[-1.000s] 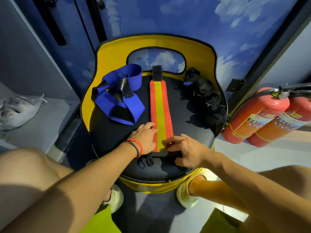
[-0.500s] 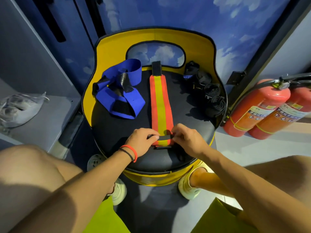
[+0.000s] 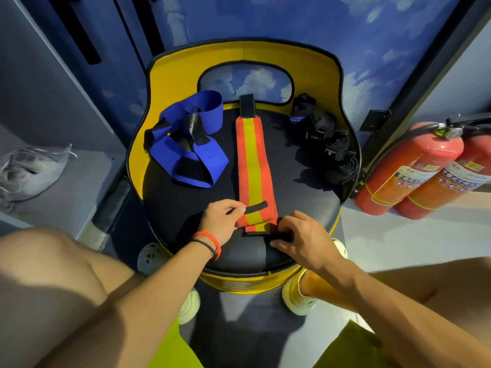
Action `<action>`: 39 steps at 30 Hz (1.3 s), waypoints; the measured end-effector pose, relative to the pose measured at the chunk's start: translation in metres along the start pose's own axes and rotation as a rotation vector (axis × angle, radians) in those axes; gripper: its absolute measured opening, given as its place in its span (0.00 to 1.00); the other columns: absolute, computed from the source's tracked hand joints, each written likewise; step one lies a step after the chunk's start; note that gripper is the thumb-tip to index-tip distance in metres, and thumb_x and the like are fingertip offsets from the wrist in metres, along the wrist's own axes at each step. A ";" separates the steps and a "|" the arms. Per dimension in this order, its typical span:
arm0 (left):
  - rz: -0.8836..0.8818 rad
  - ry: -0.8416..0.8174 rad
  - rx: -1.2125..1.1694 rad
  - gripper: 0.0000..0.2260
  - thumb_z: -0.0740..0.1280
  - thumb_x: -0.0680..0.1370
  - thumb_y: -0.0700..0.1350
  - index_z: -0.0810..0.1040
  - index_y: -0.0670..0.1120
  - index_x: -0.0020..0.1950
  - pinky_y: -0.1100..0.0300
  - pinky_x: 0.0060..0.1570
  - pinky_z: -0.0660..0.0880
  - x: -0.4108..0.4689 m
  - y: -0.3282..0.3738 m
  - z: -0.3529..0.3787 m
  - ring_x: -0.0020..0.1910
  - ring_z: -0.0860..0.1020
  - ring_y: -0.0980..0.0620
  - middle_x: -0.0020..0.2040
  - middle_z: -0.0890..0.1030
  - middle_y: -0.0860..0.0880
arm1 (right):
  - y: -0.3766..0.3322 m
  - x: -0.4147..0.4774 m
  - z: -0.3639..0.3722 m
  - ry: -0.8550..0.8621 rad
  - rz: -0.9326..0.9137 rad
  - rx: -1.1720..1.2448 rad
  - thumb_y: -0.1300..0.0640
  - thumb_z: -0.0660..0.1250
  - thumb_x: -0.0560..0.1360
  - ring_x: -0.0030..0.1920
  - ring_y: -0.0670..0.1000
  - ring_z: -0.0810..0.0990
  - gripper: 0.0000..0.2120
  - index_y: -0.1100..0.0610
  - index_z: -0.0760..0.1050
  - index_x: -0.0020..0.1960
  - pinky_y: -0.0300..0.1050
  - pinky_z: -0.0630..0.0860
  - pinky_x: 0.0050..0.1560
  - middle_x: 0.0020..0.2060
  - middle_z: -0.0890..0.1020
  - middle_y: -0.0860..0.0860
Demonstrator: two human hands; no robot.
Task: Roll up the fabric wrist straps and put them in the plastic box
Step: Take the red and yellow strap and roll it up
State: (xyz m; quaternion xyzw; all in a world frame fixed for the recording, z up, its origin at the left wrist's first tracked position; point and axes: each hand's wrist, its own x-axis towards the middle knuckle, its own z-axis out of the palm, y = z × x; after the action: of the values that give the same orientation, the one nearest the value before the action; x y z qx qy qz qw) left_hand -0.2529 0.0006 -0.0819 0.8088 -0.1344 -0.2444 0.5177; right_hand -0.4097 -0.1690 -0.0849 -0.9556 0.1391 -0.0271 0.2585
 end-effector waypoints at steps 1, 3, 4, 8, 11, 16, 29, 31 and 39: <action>0.007 0.007 -0.002 0.06 0.69 0.80 0.43 0.86 0.48 0.51 0.55 0.47 0.84 -0.001 -0.001 0.001 0.48 0.83 0.53 0.47 0.85 0.54 | 0.000 -0.001 0.002 0.005 -0.027 -0.020 0.45 0.73 0.75 0.46 0.51 0.76 0.12 0.49 0.78 0.54 0.52 0.78 0.43 0.47 0.75 0.47; 0.055 0.029 0.015 0.06 0.69 0.79 0.43 0.86 0.48 0.51 0.57 0.49 0.83 -0.003 -0.001 0.003 0.49 0.83 0.56 0.47 0.85 0.55 | 0.001 -0.002 0.007 0.019 -0.073 -0.033 0.48 0.72 0.76 0.47 0.53 0.76 0.09 0.49 0.79 0.55 0.54 0.78 0.44 0.47 0.76 0.48; 0.087 0.042 0.017 0.05 0.69 0.79 0.43 0.86 0.48 0.52 0.64 0.49 0.81 -0.004 0.001 0.004 0.50 0.82 0.58 0.48 0.85 0.55 | 0.002 -0.002 0.009 0.025 -0.087 -0.036 0.50 0.71 0.77 0.47 0.53 0.76 0.08 0.49 0.79 0.55 0.55 0.78 0.44 0.48 0.76 0.48; 0.201 -0.026 0.065 0.04 0.73 0.77 0.45 0.85 0.53 0.49 0.74 0.47 0.74 -0.014 0.009 0.006 0.51 0.80 0.62 0.48 0.84 0.57 | 0.000 -0.004 0.010 0.092 -0.155 -0.089 0.51 0.69 0.79 0.50 0.52 0.77 0.08 0.49 0.82 0.56 0.53 0.80 0.43 0.50 0.78 0.47; 0.251 -0.133 0.228 0.06 0.76 0.74 0.45 0.84 0.56 0.46 0.62 0.51 0.78 -0.018 0.003 0.006 0.49 0.81 0.61 0.46 0.84 0.59 | 0.000 -0.009 0.010 0.122 -0.210 -0.106 0.50 0.69 0.78 0.49 0.51 0.79 0.08 0.48 0.83 0.55 0.51 0.80 0.40 0.50 0.80 0.45; 0.258 -0.068 0.237 0.05 0.76 0.73 0.45 0.84 0.54 0.44 0.55 0.49 0.80 -0.025 0.003 0.016 0.46 0.81 0.57 0.43 0.84 0.56 | -0.003 -0.015 0.010 0.176 -0.191 -0.068 0.52 0.75 0.75 0.46 0.49 0.77 0.07 0.48 0.86 0.52 0.46 0.78 0.35 0.47 0.75 0.45; 0.343 -0.013 0.417 0.03 0.77 0.73 0.47 0.86 0.53 0.44 0.53 0.55 0.74 -0.024 -0.006 0.021 0.51 0.74 0.53 0.46 0.77 0.56 | -0.008 -0.017 0.012 0.189 -0.286 -0.063 0.58 0.67 0.80 0.57 0.50 0.74 0.08 0.52 0.76 0.58 0.45 0.78 0.50 0.62 0.75 0.46; 0.375 -0.016 0.426 0.02 0.77 0.74 0.47 0.87 0.52 0.45 0.54 0.56 0.73 -0.022 -0.008 0.020 0.50 0.73 0.54 0.46 0.77 0.55 | -0.008 -0.014 0.014 0.186 -0.346 -0.140 0.58 0.65 0.81 0.55 0.51 0.75 0.10 0.52 0.78 0.62 0.46 0.77 0.51 0.60 0.78 0.47; 0.656 -0.121 0.667 0.11 0.74 0.75 0.53 0.85 0.51 0.54 0.57 0.51 0.75 -0.030 -0.017 0.007 0.51 0.71 0.57 0.49 0.76 0.58 | -0.010 -0.009 0.020 0.153 -0.239 -0.116 0.54 0.67 0.79 0.50 0.52 0.74 0.08 0.51 0.76 0.58 0.50 0.78 0.43 0.51 0.78 0.46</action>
State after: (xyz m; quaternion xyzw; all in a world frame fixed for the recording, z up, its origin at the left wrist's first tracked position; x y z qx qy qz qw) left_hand -0.2823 0.0167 -0.0916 0.8300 -0.4841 -0.0582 0.2707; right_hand -0.4130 -0.1482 -0.0973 -0.9738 0.0449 -0.1223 0.1864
